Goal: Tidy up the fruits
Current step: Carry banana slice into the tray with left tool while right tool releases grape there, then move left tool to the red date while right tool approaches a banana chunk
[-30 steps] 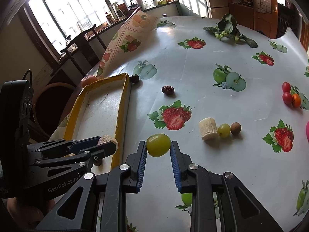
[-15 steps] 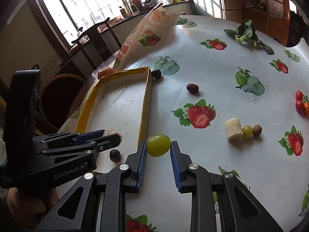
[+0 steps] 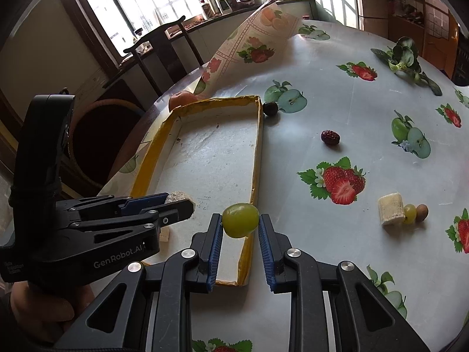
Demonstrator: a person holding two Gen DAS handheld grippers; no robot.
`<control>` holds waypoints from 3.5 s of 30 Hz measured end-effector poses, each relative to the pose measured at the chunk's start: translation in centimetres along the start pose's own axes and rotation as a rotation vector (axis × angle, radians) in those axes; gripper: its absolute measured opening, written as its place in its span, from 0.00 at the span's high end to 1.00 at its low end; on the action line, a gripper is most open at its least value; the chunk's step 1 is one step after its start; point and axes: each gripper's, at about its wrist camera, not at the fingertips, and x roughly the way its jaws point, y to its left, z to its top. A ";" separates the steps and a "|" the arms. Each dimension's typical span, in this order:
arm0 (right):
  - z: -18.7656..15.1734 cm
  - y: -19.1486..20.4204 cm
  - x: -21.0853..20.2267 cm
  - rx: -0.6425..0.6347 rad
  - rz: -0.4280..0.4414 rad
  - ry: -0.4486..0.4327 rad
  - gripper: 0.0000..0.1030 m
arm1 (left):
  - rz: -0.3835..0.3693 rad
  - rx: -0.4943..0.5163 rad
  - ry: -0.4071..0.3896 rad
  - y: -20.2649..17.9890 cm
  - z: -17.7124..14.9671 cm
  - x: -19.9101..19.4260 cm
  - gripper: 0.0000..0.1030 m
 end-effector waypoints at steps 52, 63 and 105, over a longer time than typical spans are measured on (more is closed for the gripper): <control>1.0 3.6 7.4 -0.082 0.011 0.129 0.60 | 0.085 -0.092 0.085 5.0 1.3 3.6 0.33; -1.1 -0.8 2.2 0.012 -0.047 0.053 0.60 | 0.037 -0.042 0.050 1.5 2.0 1.8 0.33; -0.1 -15.9 0.4 0.235 -0.250 -0.020 0.59 | 0.005 0.100 0.117 -11.8 10.3 10.0 0.33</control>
